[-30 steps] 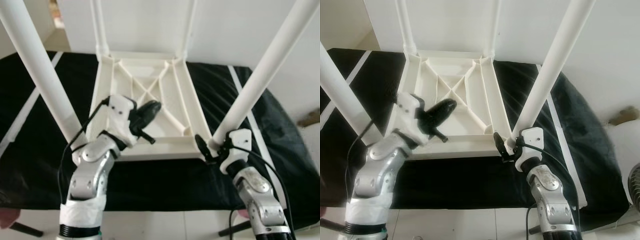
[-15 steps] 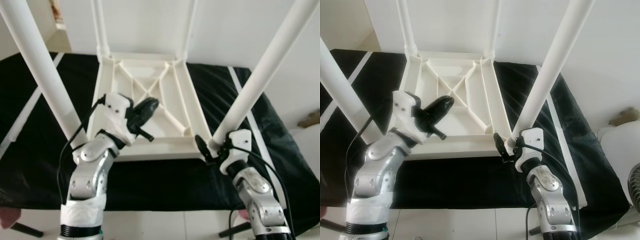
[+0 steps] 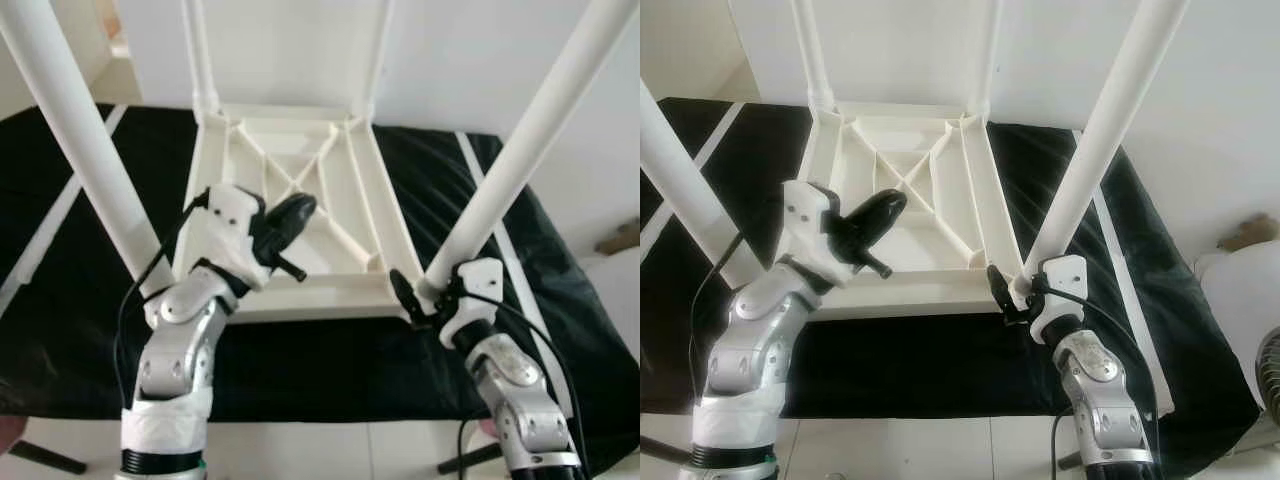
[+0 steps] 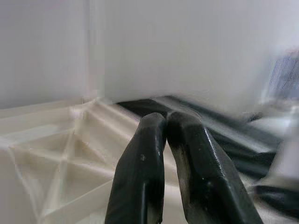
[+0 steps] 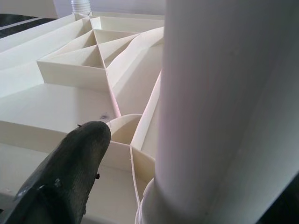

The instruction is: Building children table

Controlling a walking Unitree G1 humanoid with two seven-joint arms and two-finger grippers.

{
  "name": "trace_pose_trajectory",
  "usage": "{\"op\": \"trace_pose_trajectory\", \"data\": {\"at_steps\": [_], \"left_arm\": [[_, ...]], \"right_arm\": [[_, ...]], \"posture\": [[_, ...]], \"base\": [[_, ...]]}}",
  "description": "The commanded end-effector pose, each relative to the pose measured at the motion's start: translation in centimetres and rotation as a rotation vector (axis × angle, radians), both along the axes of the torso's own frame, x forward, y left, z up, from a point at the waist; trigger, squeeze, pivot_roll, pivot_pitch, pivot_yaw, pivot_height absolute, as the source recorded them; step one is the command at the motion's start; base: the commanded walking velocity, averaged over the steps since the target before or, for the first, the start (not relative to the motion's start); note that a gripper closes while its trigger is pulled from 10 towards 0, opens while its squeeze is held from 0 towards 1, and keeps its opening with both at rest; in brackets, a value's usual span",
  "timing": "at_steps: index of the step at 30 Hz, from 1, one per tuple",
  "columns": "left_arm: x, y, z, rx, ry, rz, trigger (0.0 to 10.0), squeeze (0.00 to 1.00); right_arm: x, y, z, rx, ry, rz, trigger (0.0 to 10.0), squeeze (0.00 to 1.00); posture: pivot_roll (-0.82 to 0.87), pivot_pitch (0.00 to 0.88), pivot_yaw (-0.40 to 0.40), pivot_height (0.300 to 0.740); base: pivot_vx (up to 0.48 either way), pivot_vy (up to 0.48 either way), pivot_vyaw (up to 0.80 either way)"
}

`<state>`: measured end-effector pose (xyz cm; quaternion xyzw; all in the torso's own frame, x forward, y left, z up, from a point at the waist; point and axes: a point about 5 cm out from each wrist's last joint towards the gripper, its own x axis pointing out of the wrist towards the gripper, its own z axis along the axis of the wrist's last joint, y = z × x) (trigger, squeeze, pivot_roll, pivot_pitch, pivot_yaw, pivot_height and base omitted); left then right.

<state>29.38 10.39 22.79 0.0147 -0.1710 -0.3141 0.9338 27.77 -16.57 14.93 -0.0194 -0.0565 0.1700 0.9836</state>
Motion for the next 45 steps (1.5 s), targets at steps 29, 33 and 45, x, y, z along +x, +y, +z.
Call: {"op": "trace_pose_trajectory", "data": {"at_steps": [29, 33, 45], "left_arm": [[0.0, -0.7, -2.5, 0.126, 0.124, -0.012, 10.0, 1.00], [0.0, -1.1, -2.4, 0.116, 0.135, -0.012, 10.0, 1.00], [-0.2, -0.5, -2.4, 0.106, 0.124, -0.010, 10.0, 1.00]], "right_arm": [[0.2, 0.0, -0.2, 0.003, 0.001, -0.002, 10.0, 0.00], [0.4, 0.1, -0.1, 0.006, -0.006, -0.002, 10.0, 0.00], [0.4, 0.2, -0.2, 0.010, -0.004, -0.003, 10.0, 0.00]], "posture": [[-0.06, 0.100, -0.058, 0.740], [-0.06, 0.103, -0.052, 0.740], [-0.04, 0.106, -0.050, 0.740]], "base": [[0.000, 0.000, 0.00], [0.000, 0.000, 0.00], [0.000, 0.000, 0.00]]}}
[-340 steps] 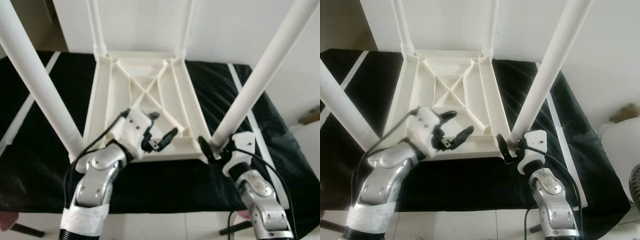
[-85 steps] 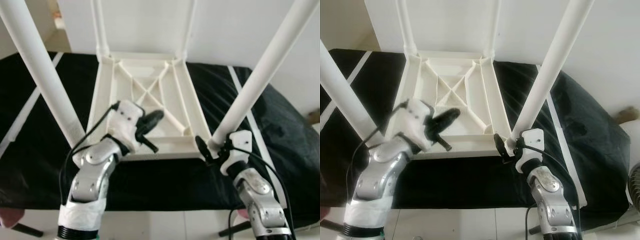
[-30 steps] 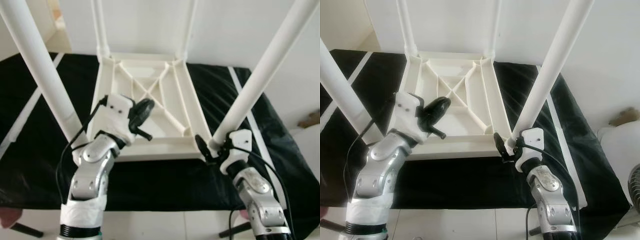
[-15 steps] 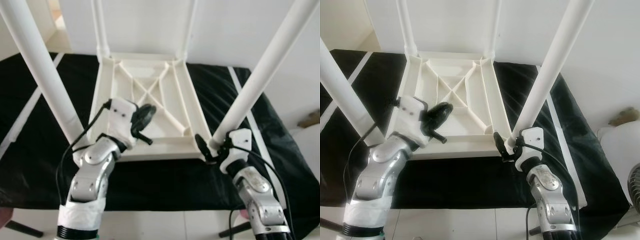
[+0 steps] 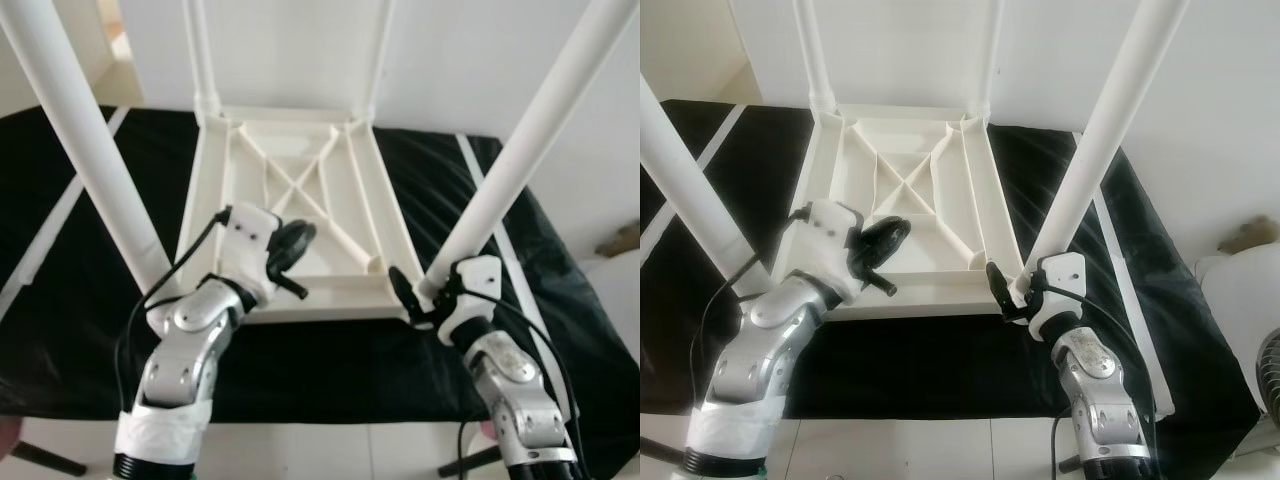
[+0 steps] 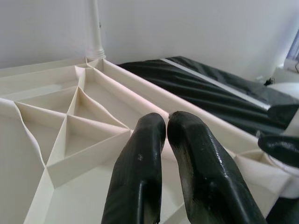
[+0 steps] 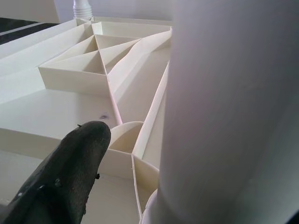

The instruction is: Building children table

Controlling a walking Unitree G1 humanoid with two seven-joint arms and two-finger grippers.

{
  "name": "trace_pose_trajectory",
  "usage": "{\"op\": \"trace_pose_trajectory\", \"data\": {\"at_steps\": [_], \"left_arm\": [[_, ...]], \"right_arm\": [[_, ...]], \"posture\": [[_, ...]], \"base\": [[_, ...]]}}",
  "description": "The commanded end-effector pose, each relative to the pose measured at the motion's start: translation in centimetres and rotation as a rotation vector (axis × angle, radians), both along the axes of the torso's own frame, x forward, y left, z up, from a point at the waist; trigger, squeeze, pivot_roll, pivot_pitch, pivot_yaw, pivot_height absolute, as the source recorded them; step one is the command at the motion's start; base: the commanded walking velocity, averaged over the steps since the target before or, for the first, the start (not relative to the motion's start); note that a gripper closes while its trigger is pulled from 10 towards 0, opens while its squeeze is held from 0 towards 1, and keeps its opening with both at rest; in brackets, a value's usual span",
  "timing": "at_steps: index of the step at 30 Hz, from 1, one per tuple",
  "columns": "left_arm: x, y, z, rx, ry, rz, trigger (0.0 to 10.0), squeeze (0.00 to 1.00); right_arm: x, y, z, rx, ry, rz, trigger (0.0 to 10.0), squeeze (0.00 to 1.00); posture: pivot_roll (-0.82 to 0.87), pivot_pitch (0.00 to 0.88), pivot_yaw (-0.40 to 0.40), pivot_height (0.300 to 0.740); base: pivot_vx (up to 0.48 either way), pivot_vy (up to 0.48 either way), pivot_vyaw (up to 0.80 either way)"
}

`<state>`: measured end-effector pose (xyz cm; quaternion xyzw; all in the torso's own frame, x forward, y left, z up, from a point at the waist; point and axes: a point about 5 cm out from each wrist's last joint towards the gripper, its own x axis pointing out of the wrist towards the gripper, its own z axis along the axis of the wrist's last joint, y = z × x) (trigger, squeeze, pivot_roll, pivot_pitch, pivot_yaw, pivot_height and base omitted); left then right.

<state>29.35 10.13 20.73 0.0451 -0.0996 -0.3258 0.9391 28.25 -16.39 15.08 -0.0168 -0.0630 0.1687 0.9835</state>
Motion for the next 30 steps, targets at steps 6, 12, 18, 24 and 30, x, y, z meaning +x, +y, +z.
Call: {"op": "trace_pose_trajectory", "data": {"at_steps": [6, 12, 18, 24, 30], "left_arm": [[0.1, 0.0, -0.2, 0.118, -0.086, 0.044, 10.0, 1.00], [0.5, 0.0, -0.4, 0.085, -0.060, 0.046, 10.0, 1.00], [0.5, -0.2, -0.5, 0.097, -0.065, 0.041, 10.0, 1.00], [0.8, -0.3, -0.5, 0.099, -0.078, 0.045, 10.0, 1.00], [0.9, -0.3, -0.3, 0.081, -0.089, 0.037, 10.0, 1.00]], "right_arm": [[-0.1, 0.1, -0.5, 0.008, 0.010, -0.008, 10.0, 0.00], [-0.4, -0.2, -0.5, 0.007, 0.010, -0.021, 10.0, 0.00], [-0.5, -0.4, -0.5, 0.005, 0.010, -0.026, 10.0, 0.00], [-0.4, -0.4, -0.4, 0.007, 0.007, -0.032, 10.0, 0.00], [-0.3, -0.4, -0.3, 0.004, 0.000, -0.033, 10.0, 0.00]], "posture": [[-0.05, 0.115, -0.045, 0.740], [-0.08, 0.119, -0.038, 0.740], [-0.08, 0.116, -0.040, 0.740], [-0.09, 0.109, -0.040, 0.740], [-0.10, 0.099, -0.043, 0.740]], "base": [[0.000, 0.000, 0.00], [0.000, 0.000, 0.00], [0.000, 0.000, 0.00], [0.000, 0.000, 0.00], [0.000, 0.000, 0.00]]}}
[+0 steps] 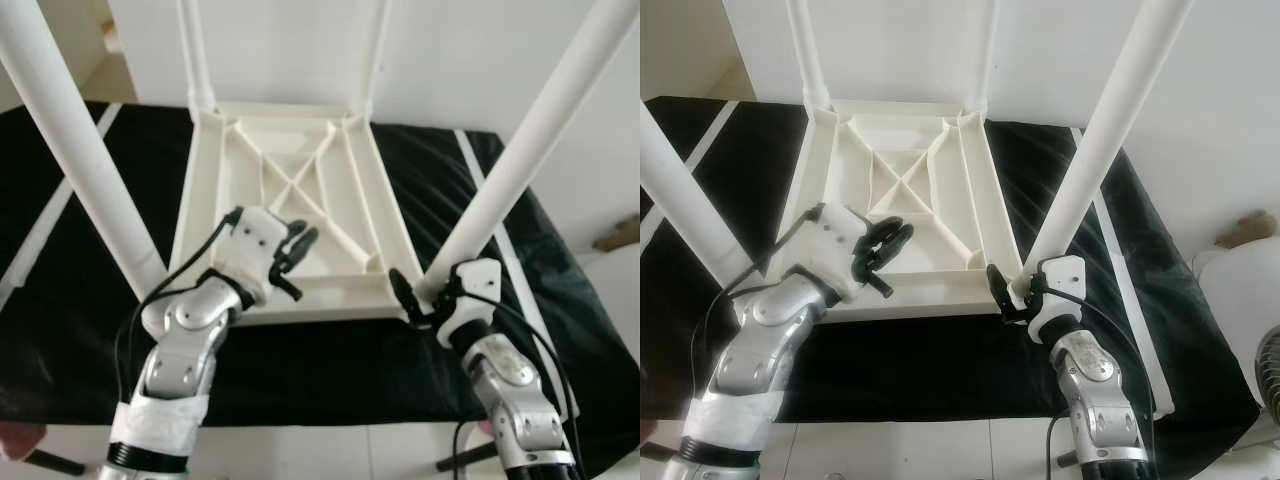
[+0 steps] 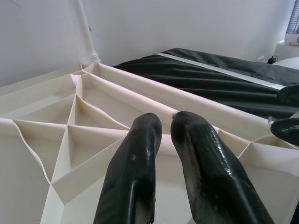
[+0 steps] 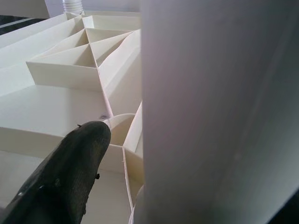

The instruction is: Building children table

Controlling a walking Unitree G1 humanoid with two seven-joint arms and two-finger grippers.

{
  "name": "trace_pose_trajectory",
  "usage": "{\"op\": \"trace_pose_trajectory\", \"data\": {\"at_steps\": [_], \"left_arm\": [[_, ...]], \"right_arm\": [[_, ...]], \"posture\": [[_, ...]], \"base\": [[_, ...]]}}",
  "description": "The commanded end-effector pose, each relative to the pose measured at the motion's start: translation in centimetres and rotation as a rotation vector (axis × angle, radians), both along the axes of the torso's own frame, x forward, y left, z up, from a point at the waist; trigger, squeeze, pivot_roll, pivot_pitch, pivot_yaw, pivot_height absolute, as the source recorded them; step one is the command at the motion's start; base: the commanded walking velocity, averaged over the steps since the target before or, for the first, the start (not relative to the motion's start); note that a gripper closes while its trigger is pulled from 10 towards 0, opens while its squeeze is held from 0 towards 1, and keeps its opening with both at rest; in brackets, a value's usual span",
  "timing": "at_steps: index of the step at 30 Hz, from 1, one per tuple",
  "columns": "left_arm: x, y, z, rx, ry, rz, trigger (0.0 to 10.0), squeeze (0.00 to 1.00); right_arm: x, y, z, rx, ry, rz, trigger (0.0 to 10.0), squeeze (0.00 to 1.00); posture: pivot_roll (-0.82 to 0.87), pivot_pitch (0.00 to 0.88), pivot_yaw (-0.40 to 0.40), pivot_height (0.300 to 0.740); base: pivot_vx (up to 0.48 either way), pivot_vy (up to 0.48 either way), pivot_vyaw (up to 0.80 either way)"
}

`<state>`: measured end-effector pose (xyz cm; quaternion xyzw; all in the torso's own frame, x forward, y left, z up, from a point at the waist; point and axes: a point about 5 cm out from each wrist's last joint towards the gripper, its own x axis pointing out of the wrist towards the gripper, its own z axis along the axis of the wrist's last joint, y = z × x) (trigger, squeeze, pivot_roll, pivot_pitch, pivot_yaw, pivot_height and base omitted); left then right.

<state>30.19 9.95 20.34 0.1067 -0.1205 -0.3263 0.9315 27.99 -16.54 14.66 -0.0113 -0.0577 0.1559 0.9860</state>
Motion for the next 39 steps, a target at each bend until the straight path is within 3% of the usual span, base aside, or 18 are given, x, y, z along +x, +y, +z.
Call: {"op": "trace_pose_trajectory", "data": {"at_steps": [1, 9, 18, 39], "left_arm": [[0.11, -0.08, 0.06, -0.023, -0.009, 0.031, 10.0, 1.00], [0.16, 0.03, 0.04, -0.031, -0.014, 0.037, 10.0, 1.00], [0.26, 0.54, 0.24, -0.122, 0.022, 0.060, 10.0, 1.00], [0.43, 0.72, 0.75, -0.139, 0.010, 0.052, 10.0, 1.00]], "right_arm": [[-0.07, -0.28, 0.16, -0.007, -0.012, -0.007, 10.0, 0.00], [-0.09, -0.21, 0.16, -0.008, -0.012, -0.001, 10.0, 0.00], [-0.15, -0.07, 0.14, -0.010, -0.008, 0.010, 10.0, 0.00], [-0.02, 0.10, 0.15, 0.002, -0.011, 0.003, 10.0, 0.00]], "posture": [[-0.10, 0.099, -0.043, 0.740], [-0.09, 0.099, -0.048, 0.740], [-0.09, 0.106, -0.050, 0.740], [-0.09, 0.102, -0.041, 0.740]], "base": [[0.000, 0.000, 0.00], [0.000, 0.000, 0.00], [0.000, 0.000, 0.00], [0.000, 0.000, 0.00]]}}
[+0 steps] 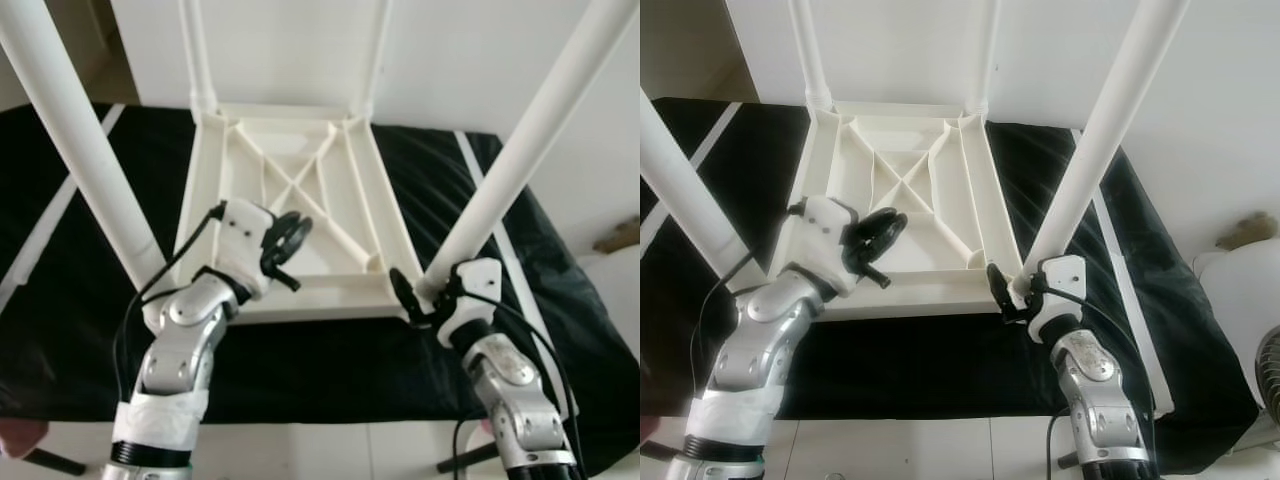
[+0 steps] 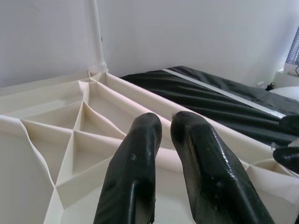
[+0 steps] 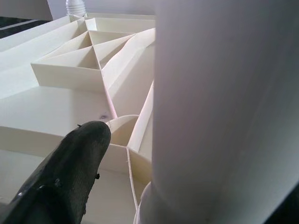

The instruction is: Building children table

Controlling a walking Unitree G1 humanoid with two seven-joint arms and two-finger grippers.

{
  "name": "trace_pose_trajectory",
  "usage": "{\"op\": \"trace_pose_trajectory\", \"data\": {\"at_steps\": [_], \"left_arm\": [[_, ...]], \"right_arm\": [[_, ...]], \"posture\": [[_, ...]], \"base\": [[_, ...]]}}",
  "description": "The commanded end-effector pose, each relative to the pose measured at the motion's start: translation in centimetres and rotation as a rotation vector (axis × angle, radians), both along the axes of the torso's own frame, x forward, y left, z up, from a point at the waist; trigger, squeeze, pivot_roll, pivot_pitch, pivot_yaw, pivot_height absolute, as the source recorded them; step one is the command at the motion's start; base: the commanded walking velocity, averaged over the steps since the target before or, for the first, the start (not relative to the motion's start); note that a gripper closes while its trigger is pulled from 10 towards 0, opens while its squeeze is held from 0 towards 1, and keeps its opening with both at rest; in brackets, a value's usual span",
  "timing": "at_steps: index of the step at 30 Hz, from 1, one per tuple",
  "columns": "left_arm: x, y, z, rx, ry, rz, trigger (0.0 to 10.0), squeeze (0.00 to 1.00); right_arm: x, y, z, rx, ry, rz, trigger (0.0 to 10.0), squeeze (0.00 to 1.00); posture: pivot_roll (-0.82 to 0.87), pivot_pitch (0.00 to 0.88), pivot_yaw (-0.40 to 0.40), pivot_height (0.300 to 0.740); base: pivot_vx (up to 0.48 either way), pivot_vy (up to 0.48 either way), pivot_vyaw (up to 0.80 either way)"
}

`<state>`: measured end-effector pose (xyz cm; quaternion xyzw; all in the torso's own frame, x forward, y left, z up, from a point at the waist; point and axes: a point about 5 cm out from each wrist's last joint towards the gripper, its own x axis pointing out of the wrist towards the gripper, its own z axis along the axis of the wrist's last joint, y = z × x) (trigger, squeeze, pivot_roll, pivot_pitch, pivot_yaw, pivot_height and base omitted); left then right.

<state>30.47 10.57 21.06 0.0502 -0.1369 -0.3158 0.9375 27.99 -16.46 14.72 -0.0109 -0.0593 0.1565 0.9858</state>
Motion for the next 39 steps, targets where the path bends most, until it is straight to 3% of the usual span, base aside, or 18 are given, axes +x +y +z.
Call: {"op": "trace_pose_trajectory", "data": {"at_steps": [1, 20, 22, 23, 24, 29, 30, 39], "left_arm": [[0.19, 0.12, 0.07, -0.022, 0.007, 0.047, 10.0, 1.00], [0.27, 0.10, 0.31, -0.036, 0.002, 0.048, 10.0, 1.00], [0.39, 0.14, 0.27, -0.005, -0.008, 0.076, 10.0, 1.00], [0.57, 0.22, 0.19, 0.003, -0.002, 0.098, 10.0, 0.91], [0.78, 0.35, 0.13, 0.010, 0.001, 0.121, 10.0, 0.00], [0.81, 0.46, 0.22, -0.014, 0.005, 0.119, 10.0, 0.00], [0.71, 0.50, 0.33, -0.037, 0.006, 0.103, 10.0, 1.00], [0.58, 0.45, 0.30, -0.030, 0.002, 0.102, 10.0, 1.00]], "right_arm": [[0.02, 0.04, 0.08, 0.001, -0.008, 0.002, 10.0, 0.00], [0.02, 0.03, 0.05, 0.001, -0.011, 0.001, 10.0, 0.00], [0.00, 0.01, 0.06, 0.000, -0.011, 0.001, 10.0, 0.00], [0.00, 0.00, 0.06, 0.000, -0.011, 0.001, 10.0, 0.00], [0.02, -0.01, 0.06, -0.001, -0.011, 0.001, 10.0, 0.00], [0.06, 0.00, 0.07, -0.001, -0.011, 0.002, 10.0, 0.00], [0.09, 0.05, 0.10, 0.000, -0.012, 0.004, 10.0, 0.00], [0.09, 0.10, 0.10, 0.001, -0.012, 0.006, 10.0, 0.00]], "posture": [[-0.08, 0.100, -0.041, 0.740], [-0.09, 0.099, -0.041, 0.740], [-0.09, 0.099, -0.042, 0.740], [-0.09, 0.098, -0.042, 0.740], [-0.09, 0.098, -0.043, 0.740], [-0.09, 0.098, -0.043, 0.740], [-0.09, 0.098, -0.043, 0.740], [-0.08, 0.100, -0.045, 0.740]], "base": [[0.000, 0.000, 0.00], [0.000, 0.000, 0.00], [0.000, 0.000, 0.00], [0.000, 0.000, 0.00], [0.000, 0.000, 0.00], [0.000, 0.000, 0.00], [0.000, 0.000, 0.00], [0.000, 0.000, 0.00]]}}
